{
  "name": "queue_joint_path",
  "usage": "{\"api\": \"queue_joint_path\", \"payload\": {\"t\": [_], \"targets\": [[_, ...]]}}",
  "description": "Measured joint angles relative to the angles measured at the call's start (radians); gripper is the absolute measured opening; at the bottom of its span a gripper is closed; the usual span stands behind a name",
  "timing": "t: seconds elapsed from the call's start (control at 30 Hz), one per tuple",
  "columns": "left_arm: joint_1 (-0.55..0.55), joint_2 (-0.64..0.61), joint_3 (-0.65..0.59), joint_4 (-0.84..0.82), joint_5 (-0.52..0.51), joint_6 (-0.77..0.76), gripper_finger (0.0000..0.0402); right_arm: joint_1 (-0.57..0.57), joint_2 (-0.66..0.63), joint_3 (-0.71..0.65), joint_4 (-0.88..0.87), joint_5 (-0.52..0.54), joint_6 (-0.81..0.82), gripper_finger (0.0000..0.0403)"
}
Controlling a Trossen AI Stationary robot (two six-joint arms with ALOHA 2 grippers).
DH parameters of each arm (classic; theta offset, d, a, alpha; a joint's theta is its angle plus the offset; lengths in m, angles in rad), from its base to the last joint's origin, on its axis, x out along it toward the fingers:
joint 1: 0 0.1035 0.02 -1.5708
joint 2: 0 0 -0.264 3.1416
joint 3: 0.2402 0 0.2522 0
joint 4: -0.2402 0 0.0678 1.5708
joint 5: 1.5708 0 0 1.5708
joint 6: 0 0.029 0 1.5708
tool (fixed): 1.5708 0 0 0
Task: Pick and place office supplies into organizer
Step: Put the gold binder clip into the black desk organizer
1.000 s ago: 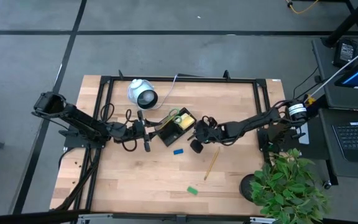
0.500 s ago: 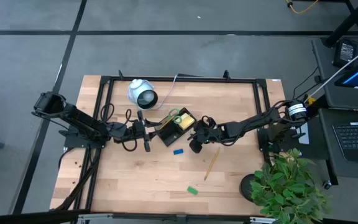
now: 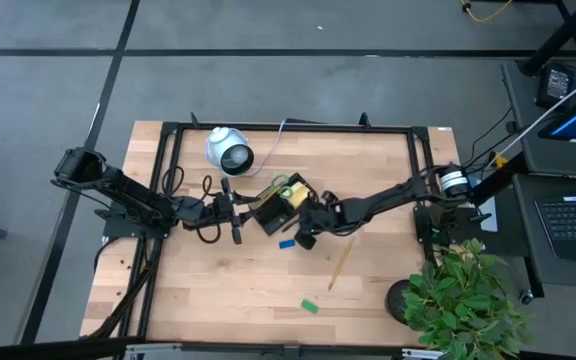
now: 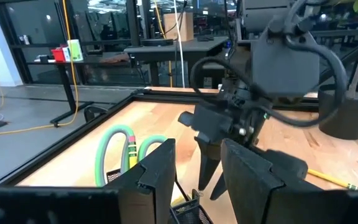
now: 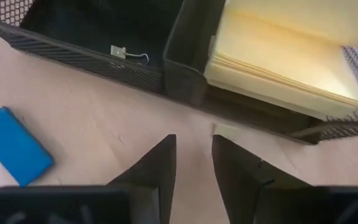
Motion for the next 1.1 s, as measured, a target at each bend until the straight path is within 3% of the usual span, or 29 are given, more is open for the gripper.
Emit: {"api": "queue_joint_path", "payload": {"t": [0.37, 1.1], "targets": [[0.0, 0.0, 0.0, 0.0, 0.002, -0.015, 0.0125, -0.012, 0.041, 0.106, -0.175, 0.0, 0.024, 0.0107], [0.0, 0.0, 0.0, 0.0, 0.037, -0.054, 0.0125, -0.015, 0.041, 0.107, -0.173, -0.004, 0.102, 0.0108]]}}
